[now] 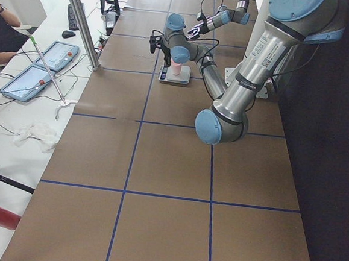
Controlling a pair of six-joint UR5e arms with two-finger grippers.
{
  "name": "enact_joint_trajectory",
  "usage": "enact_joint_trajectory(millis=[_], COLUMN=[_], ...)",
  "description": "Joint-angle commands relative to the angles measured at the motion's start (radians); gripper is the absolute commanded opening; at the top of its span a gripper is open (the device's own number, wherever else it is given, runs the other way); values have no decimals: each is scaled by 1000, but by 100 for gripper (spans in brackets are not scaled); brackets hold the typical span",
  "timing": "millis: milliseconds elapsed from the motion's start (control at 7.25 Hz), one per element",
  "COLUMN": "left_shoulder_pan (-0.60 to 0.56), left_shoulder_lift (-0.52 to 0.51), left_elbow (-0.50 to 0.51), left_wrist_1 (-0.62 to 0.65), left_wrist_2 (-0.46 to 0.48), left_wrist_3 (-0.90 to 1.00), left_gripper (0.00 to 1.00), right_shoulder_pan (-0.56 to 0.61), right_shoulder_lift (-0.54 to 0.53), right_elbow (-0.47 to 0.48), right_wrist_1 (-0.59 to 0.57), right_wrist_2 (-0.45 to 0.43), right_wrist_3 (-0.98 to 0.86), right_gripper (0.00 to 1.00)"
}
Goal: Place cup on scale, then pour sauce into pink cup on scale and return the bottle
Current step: 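Grasp the glass bottle's neck with the right gripper and lift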
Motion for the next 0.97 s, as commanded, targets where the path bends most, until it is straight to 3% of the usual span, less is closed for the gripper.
enact_joint_trajectory(millis=[0,828], left_shoulder_pan=[0,1], left_shoulder_lift=[0,0], left_elbow=[0,-2], left_wrist_1=[0,0], left_wrist_2=[0,0], left_wrist_3=[0,0], left_gripper=[51,53], right_shoulder_pan=[16,85], right_shoulder_lift=[1,57], right_elbow=[-8,-58], right_wrist_1=[0,2], right_wrist_2=[-4,7], right_wrist_3=[-52,-87], right_gripper=[99,99])
